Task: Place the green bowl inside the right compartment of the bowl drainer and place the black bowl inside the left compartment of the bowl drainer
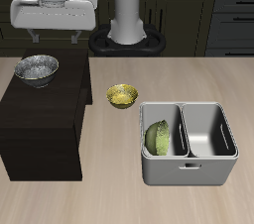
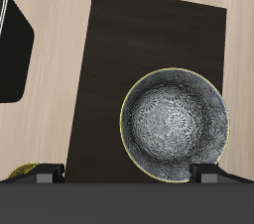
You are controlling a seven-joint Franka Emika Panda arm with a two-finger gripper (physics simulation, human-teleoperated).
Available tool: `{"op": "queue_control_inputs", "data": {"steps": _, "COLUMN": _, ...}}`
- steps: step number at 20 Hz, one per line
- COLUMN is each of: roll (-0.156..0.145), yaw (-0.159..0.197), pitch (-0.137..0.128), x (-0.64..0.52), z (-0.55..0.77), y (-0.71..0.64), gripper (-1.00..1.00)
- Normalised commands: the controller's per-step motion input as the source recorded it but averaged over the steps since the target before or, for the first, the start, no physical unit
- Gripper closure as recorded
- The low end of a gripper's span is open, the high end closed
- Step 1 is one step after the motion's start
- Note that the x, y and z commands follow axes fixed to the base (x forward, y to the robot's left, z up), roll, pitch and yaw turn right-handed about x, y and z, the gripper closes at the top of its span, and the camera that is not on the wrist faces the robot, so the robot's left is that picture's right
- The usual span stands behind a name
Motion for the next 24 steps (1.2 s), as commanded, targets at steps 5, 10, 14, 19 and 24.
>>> {"op": "queue_control_inputs", "data": {"steps": 5, "roll": -0.032, "yaw": -0.01, "pitch": 0.015, "x": 0.09, "z": -0.19, "y": -0.13, "gripper": -1.0}}
{"op": "queue_control_inputs", "data": {"steps": 10, "roll": 0.002, "yaw": -0.011, "pitch": 0.017, "x": 0.05, "z": -0.21, "y": 0.11, "gripper": -1.0}}
{"op": "queue_control_inputs", "data": {"steps": 14, "roll": 0.007, "yaw": -0.003, "pitch": 0.041, "x": 0.06, "z": -0.32, "y": 0.1, "gripper": -1.0}}
{"op": "queue_control_inputs", "data": {"steps": 19, "roll": 0.016, "yaw": -0.025, "pitch": 0.045, "x": 0.07, "z": -0.35, "y": -0.04, "gripper": -1.0}}
{"op": "queue_control_inputs", "data": {"steps": 24, "roll": -0.03, "yaw": -0.029, "pitch": 0.046, "x": 0.04, "z": -0.41, "y": -0.19, "gripper": 1.0}}
